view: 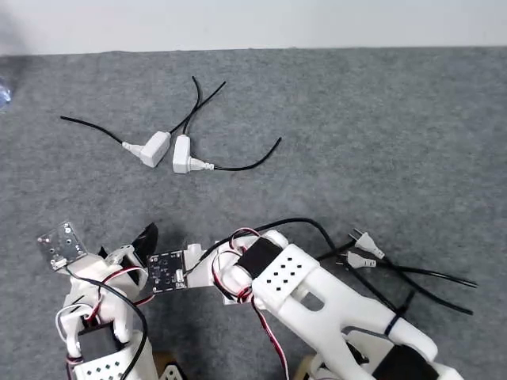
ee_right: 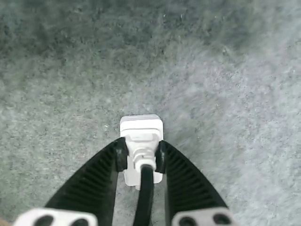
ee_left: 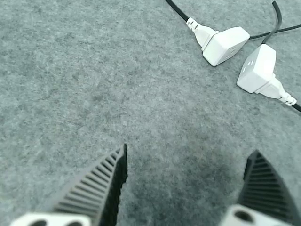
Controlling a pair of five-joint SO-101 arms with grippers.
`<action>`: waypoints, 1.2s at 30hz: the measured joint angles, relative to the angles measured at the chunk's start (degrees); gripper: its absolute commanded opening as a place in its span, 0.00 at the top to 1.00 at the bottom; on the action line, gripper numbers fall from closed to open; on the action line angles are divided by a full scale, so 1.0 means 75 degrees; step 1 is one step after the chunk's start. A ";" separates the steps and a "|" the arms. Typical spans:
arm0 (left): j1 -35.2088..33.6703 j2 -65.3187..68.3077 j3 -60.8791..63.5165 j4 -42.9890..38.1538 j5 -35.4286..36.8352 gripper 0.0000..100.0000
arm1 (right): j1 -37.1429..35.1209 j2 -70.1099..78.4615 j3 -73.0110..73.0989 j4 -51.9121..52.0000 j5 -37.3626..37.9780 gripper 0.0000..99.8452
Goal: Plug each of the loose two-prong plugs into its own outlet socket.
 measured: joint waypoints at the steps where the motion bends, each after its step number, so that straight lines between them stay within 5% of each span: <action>1: 0.0000 0.0000 0.0000 0.0000 0.0000 0.63 | 0.0035 0.0059 0.0023 -0.0059 0.0023 0.99; 30: 0.0000 0.0000 0.0000 0.0000 0.0000 0.63 | 0.0176 0.1641 -0.0223 -0.1078 -0.0059 0.99; 36: 0.0000 0.0000 0.0000 0.0000 0.0000 0.63 | 0.0211 0.1325 -0.0281 -0.0410 -0.0199 0.79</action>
